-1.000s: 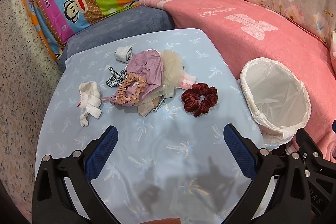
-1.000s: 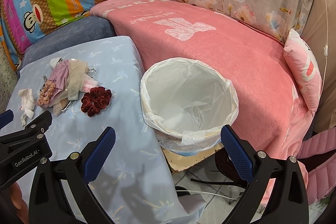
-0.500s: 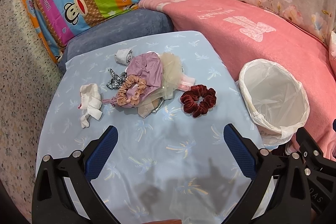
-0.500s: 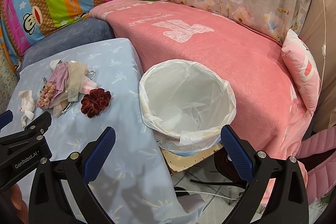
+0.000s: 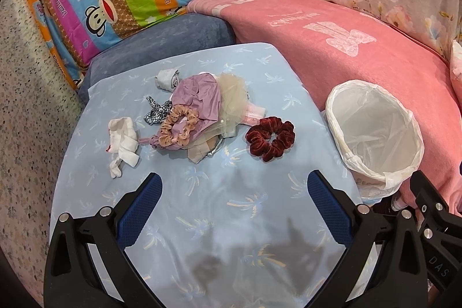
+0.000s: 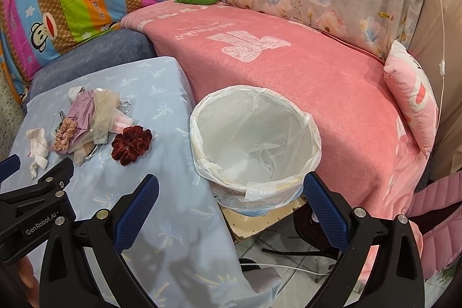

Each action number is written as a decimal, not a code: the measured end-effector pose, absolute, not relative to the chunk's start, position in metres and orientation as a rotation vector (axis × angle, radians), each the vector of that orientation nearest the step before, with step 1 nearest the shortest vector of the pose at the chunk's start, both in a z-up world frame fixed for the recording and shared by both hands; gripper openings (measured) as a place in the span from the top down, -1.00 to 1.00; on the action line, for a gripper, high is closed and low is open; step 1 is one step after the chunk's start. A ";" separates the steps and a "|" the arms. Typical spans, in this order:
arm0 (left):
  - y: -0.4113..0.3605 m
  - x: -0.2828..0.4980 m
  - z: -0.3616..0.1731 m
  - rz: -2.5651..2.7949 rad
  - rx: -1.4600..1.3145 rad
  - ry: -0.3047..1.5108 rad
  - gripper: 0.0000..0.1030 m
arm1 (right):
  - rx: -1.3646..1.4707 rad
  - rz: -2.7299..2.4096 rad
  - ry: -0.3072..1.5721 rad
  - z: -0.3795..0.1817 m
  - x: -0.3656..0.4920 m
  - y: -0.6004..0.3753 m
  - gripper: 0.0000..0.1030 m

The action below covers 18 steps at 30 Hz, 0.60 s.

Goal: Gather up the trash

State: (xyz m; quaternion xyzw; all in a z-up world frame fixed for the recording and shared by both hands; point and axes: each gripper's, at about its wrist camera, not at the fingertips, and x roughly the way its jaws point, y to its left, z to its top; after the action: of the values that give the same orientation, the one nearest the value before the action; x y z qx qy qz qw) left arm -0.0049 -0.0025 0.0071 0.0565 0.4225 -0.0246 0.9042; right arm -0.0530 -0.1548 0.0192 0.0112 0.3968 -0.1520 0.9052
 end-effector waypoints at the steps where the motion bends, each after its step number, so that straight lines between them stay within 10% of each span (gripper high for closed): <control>1: -0.003 -0.005 0.007 -0.058 0.120 0.871 -0.87 | 0.022 -0.315 0.819 0.019 -0.053 -0.154 -0.88; 18: 0.008 0.006 0.003 -0.086 0.133 0.878 -0.87 | 0.021 -0.326 0.815 0.020 -0.046 -0.145 -0.88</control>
State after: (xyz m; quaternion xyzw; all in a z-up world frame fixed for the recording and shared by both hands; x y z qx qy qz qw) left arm 0.0061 0.0076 0.0035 0.0643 0.4247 -0.0418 0.9021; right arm -0.0462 -0.1450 0.0204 0.0101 0.3947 -0.1578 0.9051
